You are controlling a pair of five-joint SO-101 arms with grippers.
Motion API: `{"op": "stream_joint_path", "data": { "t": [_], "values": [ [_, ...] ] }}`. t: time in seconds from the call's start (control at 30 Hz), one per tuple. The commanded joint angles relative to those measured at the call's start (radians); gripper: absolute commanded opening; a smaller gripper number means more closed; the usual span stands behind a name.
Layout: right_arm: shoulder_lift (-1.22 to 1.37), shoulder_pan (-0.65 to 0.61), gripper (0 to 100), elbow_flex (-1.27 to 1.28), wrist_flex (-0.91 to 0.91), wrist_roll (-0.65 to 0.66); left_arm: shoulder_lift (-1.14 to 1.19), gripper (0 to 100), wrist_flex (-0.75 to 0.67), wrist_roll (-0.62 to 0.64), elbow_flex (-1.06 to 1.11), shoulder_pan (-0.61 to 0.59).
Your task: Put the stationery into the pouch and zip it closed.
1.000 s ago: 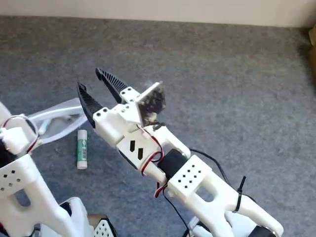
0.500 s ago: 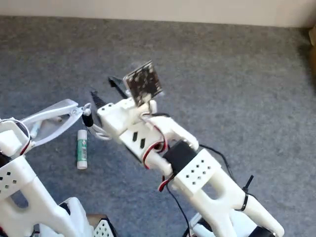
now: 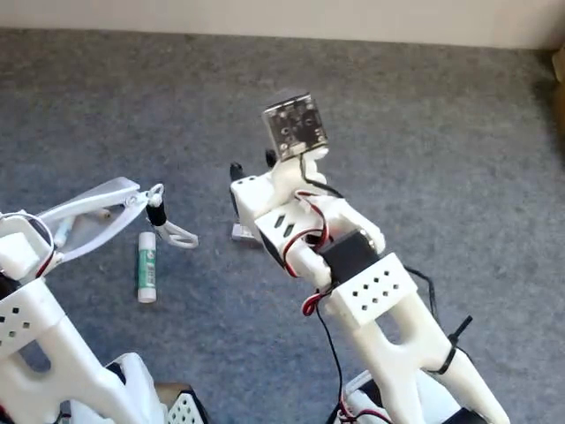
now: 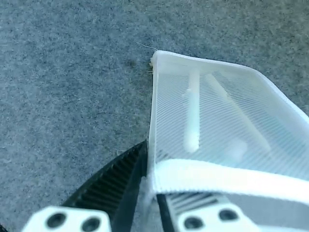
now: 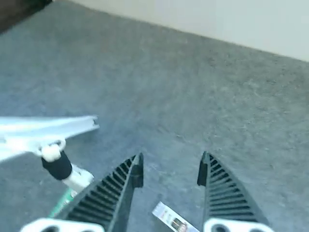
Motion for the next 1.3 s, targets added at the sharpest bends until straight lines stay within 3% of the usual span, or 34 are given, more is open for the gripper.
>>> {"op": "stream_joint_path", "data": {
  "t": [0.0,0.43,0.6,0.83,1.27],
  "values": [
    [0.007,0.002,18.0,-0.004,0.035,0.133,-0.005,1,-0.023,-0.005,-0.008,-0.012],
    [0.341,-0.021,18.0,-0.105,0.228,0.423,-0.005,1,-0.023,-0.005,-0.008,-0.013],
    [0.449,-0.036,18.0,-0.203,0.325,0.465,-0.005,1,-0.023,-0.005,-0.007,-0.012],
    [0.587,-0.099,18.0,-0.277,0.329,0.546,-0.005,1,-0.023,-0.005,-0.007,-0.013],
    [0.892,-0.071,18.0,-0.542,0.334,0.549,-0.004,1,-0.023,-0.005,0.004,-0.010]
  ]
}}
